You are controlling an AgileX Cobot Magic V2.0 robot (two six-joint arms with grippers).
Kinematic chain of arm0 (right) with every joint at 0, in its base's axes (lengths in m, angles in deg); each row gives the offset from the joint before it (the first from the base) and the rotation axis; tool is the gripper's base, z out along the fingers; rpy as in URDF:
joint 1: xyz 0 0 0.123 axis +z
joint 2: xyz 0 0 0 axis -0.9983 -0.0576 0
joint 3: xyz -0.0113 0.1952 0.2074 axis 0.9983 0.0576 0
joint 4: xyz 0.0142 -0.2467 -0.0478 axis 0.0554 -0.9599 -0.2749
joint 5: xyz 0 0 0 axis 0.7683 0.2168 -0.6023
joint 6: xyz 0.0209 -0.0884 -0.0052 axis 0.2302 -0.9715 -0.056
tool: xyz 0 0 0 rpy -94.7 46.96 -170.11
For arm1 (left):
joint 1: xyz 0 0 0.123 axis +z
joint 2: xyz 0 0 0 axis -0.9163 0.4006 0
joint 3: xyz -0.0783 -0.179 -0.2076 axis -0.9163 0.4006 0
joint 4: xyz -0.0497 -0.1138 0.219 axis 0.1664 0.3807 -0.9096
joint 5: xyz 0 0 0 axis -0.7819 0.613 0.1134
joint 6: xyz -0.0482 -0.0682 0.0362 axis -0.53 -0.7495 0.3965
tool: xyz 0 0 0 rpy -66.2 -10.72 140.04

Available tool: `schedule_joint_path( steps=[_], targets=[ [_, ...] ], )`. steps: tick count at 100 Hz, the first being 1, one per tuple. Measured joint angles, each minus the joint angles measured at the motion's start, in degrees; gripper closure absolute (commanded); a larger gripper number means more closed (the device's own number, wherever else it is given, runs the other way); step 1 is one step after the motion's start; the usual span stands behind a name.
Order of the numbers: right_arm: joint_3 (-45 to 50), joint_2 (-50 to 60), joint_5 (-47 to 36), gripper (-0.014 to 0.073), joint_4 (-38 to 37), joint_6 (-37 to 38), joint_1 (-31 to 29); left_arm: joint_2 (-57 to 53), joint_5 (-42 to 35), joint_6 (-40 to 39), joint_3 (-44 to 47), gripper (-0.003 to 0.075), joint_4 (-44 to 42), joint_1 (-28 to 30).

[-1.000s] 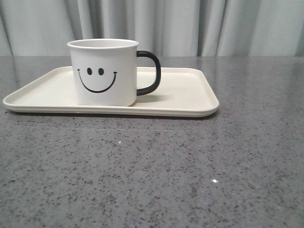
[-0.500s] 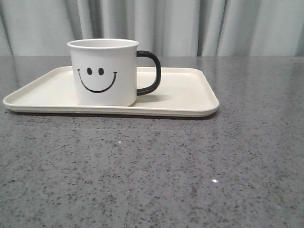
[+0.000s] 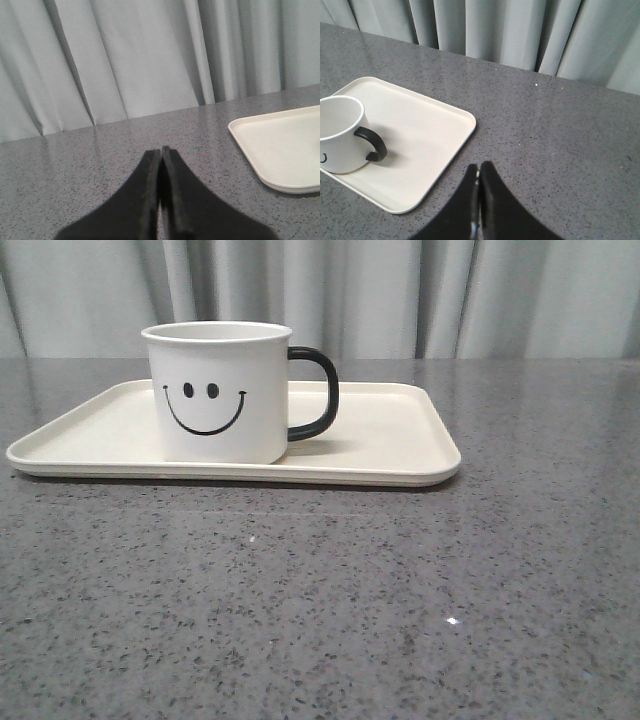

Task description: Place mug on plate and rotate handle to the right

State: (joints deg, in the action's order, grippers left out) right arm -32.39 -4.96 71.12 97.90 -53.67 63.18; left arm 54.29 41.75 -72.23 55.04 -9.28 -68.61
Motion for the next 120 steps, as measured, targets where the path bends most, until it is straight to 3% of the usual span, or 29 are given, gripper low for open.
schedule_joint_path(
  steps=[41,59,71,91,120],
  targets=[
    [0.05,2.87,-0.14,0.0704,-0.13,-0.1,0.26,0.0,0.0,-0.04,0.0,0.074,0.0,0.0],
    [0.58,10.67,-1.88,0.0704,-0.13,-0.1,5.89,0.0,0.0,-0.04,0.0,0.074,0.0,0.0],
    [4.99,16.78,-9.42,0.0704,1.38,-0.02,12.28,0.0,0.0,-0.04,0.0,0.074,0.0,0.0],
    [18.89,28.66,-28.71,0.0704,6.69,0.12,21.84,0.0,0.0,-0.04,0.0,0.074,0.0,0.0],
    [39.33,39.82,-42.5,0.0704,9.48,0.12,23.97,0.0,0.0,-0.04,0.0,0.074,0.0,0.0]
  ],
)
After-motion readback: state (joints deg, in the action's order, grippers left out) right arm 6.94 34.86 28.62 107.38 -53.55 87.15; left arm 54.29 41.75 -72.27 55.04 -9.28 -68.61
